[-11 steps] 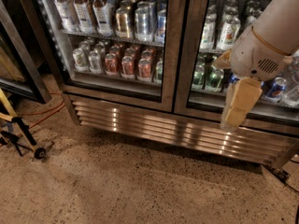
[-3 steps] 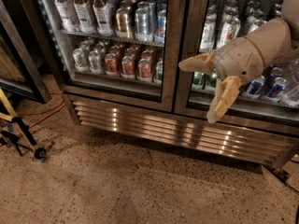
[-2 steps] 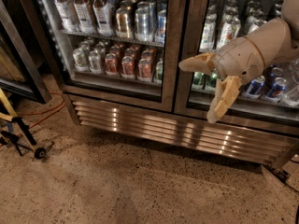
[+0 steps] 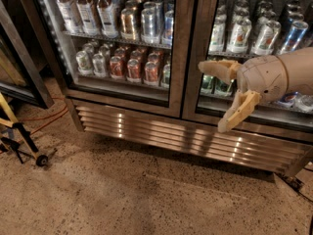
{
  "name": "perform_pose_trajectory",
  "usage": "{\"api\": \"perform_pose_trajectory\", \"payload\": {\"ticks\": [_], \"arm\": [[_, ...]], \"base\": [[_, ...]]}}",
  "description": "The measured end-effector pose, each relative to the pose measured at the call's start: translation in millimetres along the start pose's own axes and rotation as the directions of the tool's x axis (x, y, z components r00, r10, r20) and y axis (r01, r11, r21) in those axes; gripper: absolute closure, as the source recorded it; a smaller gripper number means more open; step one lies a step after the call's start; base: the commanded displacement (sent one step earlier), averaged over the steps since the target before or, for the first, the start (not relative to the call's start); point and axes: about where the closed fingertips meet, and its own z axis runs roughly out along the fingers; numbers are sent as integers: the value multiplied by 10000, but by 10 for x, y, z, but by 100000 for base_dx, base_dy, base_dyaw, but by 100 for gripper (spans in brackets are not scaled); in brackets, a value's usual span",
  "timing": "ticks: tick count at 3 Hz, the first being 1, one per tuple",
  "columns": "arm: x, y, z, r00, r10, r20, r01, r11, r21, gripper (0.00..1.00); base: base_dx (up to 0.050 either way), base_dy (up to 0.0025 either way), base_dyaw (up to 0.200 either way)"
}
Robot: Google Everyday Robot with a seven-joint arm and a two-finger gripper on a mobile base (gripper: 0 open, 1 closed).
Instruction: Open right fridge door
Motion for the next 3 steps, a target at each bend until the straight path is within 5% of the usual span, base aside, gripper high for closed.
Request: {"api": "perform_pose_trajectory", "payload": {"ticks": [2, 3], "arm": [[-22, -4, 16, 9997, -28, 254, 27, 10000, 43, 0], [-221, 107, -55, 9958, -692, 594, 658, 9962, 579, 0]], "base": [[0, 0, 0], [0, 0, 0]]}}
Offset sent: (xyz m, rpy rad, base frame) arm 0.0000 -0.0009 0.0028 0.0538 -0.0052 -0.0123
